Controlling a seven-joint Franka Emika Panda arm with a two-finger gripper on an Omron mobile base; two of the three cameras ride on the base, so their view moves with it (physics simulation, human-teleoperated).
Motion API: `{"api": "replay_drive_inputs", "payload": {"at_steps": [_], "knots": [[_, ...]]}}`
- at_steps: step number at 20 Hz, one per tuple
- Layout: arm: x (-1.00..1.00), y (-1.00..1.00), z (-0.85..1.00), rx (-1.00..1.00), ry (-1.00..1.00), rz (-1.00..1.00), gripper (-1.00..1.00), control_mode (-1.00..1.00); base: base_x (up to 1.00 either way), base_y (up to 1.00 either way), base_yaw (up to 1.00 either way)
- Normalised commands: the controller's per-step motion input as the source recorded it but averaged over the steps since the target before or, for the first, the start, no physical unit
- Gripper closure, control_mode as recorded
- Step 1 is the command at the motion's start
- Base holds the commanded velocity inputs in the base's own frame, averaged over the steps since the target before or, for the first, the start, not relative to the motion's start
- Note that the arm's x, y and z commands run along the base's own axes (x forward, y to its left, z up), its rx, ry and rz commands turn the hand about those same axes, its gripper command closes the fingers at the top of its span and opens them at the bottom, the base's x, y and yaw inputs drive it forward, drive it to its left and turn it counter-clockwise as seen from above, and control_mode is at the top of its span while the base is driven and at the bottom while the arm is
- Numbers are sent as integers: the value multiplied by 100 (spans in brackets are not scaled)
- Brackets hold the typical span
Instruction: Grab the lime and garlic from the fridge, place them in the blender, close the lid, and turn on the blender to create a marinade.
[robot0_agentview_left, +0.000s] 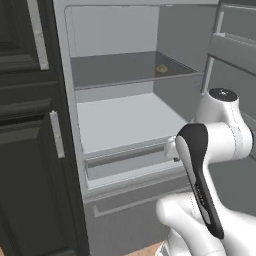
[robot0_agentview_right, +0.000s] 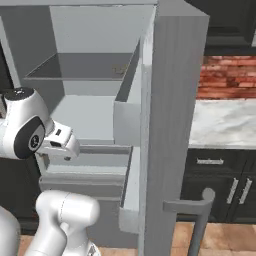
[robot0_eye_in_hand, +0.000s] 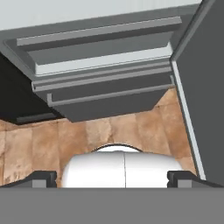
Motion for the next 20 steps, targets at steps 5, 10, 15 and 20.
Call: {"api": "replay_drive_inputs", "payload": {"at_steps": [5,10,15,20], "knots": [[0,0,0,0,0,0,-100,100,66,59,-24],[0,0,0,0,0,0,-100,100,57,17,-14],[0,0,0,0,0,0,-100,100,23,-11,0],[7,0,11,0,-1,0,-100,-100,14,-1,0]]}}
